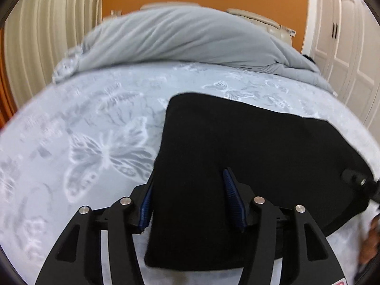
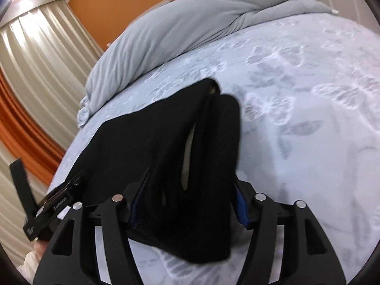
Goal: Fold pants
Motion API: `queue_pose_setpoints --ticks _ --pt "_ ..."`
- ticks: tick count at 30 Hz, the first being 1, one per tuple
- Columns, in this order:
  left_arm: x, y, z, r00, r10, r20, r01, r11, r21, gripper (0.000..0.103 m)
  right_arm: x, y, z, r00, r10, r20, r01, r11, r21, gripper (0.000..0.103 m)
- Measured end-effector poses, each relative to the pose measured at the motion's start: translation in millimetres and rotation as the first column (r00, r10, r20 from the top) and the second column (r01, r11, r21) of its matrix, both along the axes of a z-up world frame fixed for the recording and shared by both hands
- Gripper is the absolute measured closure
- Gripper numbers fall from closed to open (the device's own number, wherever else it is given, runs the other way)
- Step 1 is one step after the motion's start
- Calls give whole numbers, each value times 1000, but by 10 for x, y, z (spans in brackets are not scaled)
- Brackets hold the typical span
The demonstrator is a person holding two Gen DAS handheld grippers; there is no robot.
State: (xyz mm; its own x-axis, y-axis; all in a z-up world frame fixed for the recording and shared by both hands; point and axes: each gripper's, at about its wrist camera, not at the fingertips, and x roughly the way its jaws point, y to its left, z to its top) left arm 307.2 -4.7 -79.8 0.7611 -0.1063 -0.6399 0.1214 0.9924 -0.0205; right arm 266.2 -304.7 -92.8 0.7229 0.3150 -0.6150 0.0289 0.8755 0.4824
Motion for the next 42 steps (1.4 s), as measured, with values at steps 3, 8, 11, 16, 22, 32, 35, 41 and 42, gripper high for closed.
queue_pose_setpoints --ticks 3,8,11,16,22,32,35,41,42 --pt "-193 -63 149 996 31 84 -42 989 140 33 -228 -49 275 994 -96 47 101 985 -140 37" --pt "-388 -77 389 993 19 113 -42 978 202 32 -519 129 665 992 -37 118 61 978 -199 81" --pt "-468 -25 491 994 37 106 -54 985 163 32 -494 430 625 996 50 75 -28 964 -264 82" --pt "-518 -40 473 994 41 101 -59 982 180 32 -229 359 102 997 -25 -72 -1 943 -332 97" --pt "-416 -13 323 996 36 80 -52 978 204 32 -309 450 472 1000 2 30 6 961 -277 93" --pt "-671 70 435 996 53 73 -67 977 203 32 -726 567 830 999 -17 49 32 951 -307 92" --pt "-855 87 593 995 56 79 -70 980 187 32 -934 591 1087 997 -14 82 38 953 -301 92" --pt "-1028 107 811 996 53 66 -63 986 152 20 -840 396 1094 998 -68 14 69 957 -283 60" --pt "-990 131 810 997 54 46 -59 990 129 16 -830 361 1058 997 -82 6 81 957 -277 50"
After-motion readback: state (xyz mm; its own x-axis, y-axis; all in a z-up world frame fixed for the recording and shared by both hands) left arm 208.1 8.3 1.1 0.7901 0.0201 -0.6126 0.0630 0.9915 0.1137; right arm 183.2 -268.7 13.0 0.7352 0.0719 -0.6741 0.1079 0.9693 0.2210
